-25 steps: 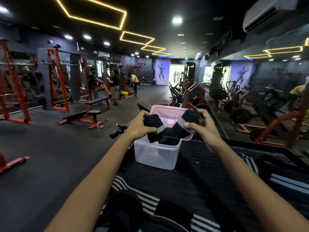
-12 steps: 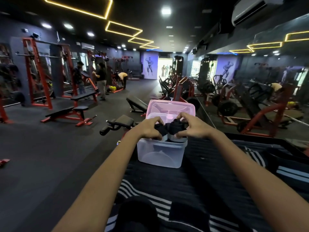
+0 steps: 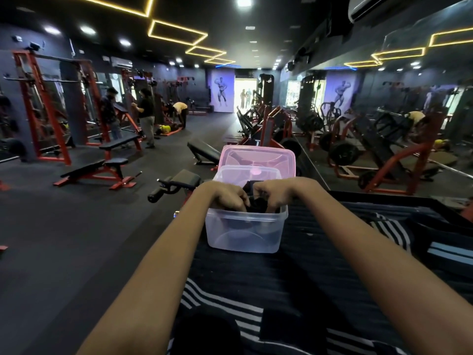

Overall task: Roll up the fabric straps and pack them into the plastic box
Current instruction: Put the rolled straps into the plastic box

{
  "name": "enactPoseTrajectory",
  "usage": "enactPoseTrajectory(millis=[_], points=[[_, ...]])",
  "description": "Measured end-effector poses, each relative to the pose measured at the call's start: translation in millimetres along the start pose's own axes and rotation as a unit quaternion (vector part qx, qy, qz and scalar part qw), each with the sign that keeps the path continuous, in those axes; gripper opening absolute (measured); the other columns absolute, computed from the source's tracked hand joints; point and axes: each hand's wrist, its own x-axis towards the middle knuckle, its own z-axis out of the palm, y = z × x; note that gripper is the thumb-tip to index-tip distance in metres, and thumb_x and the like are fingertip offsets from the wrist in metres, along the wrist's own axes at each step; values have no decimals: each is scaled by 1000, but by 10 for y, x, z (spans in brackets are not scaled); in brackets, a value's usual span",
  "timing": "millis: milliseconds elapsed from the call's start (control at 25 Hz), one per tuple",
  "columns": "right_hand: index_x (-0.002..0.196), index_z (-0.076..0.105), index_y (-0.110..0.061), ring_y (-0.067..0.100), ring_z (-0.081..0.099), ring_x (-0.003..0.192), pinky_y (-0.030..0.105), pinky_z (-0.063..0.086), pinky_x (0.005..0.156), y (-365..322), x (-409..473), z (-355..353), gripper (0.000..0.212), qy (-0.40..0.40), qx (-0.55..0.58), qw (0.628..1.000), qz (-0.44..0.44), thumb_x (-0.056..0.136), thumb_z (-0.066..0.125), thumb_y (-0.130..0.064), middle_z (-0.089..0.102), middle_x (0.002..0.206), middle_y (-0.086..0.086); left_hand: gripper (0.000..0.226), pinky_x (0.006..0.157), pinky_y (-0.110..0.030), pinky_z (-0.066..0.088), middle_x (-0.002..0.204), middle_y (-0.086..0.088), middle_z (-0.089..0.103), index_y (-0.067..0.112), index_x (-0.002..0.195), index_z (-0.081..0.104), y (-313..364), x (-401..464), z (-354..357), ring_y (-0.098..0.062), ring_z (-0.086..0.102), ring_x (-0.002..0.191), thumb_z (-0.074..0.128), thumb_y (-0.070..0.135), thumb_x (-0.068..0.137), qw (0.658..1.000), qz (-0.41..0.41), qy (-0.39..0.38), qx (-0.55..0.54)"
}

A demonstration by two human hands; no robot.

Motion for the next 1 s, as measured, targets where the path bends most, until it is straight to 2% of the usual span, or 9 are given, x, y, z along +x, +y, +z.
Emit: enactPoseTrajectory(millis=[120, 280, 360, 440, 640, 720, 840, 920, 1000], points=[[98, 45, -17, 10, 39, 65, 24, 35, 56, 16, 23, -9, 43, -2, -32, 999, 16, 74, 80, -16, 42, 76, -8, 25, 75, -18, 45, 89, 2, 58, 4, 113, 61, -38, -2, 20, -15, 52, 89, 63, 13, 90, 1000, 8, -1, -19], [96, 57, -13, 13, 53, 70, 19, 45, 57, 38, -15, -51, 18, -15, 18, 1000, 14, 84, 69, -7, 55, 78, -4, 19, 62, -12, 42, 80, 5, 52, 10, 105, 55, -103, 4, 95, -11, 50, 79, 64, 7, 88, 998, 15, 27, -63], [95, 63, -9, 13, 58, 68, 17, 45, 55, 27, -26, -28, 10, 0, 34, 999, 17, 86, 65, -4, 60, 77, -1, 20, 66, -12, 42, 81, 5, 52, 8, 108, 56, -127, 11, 107, -11, 49, 81, 64, 9, 90, 996, 33, 35, -78], [95, 67, -4, 16, 58, 72, 19, 45, 56, 16, -17, 13, 11, 39, -1, 999, 15, 85, 65, -5, 62, 81, 3, 20, 69, -14, 42, 82, 5, 51, 7, 109, 56, -127, 5, 113, -9, 47, 80, 63, 11, 91, 995, 40, 36, -86], [94, 70, -9, 16, 56, 81, 25, 45, 69, 59, -54, 63, 11, 72, -13, 997, 0, 85, 67, -15, 64, 88, 2, 14, 77, -22, 42, 86, 2, 52, 20, 86, 54, -212, 46, 134, -10, 47, 78, 68, 20, 88, 994, 42, 52, -88], [98, 67, -10, 17, 55, 83, 27, 43, 72, 123, -111, 125, 21, 114, -3, 993, -16, 88, 65, -29, 61, 87, 1, 21, 83, -27, 42, 88, 1, 56, 18, 85, 56, -194, 47, 131, -13, 49, 84, 68, 36, 86, 994, 32, 63, -80], [101, 66, -10, 18, 56, 86, 26, 43, 72, 258, -242, 227, 25, 204, 61, 976, -46, 91, 62, -33, 64, 93, 5, 43, 78, -29, 40, 88, 2, 57, 14, 92, 59, -108, 12, 138, -14, 50, 84, 62, 56, 83, 993, 6, 109, -42], [100, 67, -10, 15, 57, 84, 21, 43, 69, 355, -364, 245, 23, 243, 108, 962, -59, 91, 63, -32, 65, 93, 5, 48, 77, -30, 41, 90, -3, 59, 10, 91, 61, -100, 20, 144, -18, 52, 84, 57, 57, 85, 991, 1, 135, -15], [97, 67, -12, 13, 57, 83, 23, 45, 72, 422, -483, 256, 21, 271, 121, 953, -67, 89, 64, -32, 66, 92, 3, 52, 77, -31, 41, 90, -8, 60, 5, 91, 64, -112, -1, 143, -21, 53, 84, 53, 56, 89, 989, -3, 150, 8]])
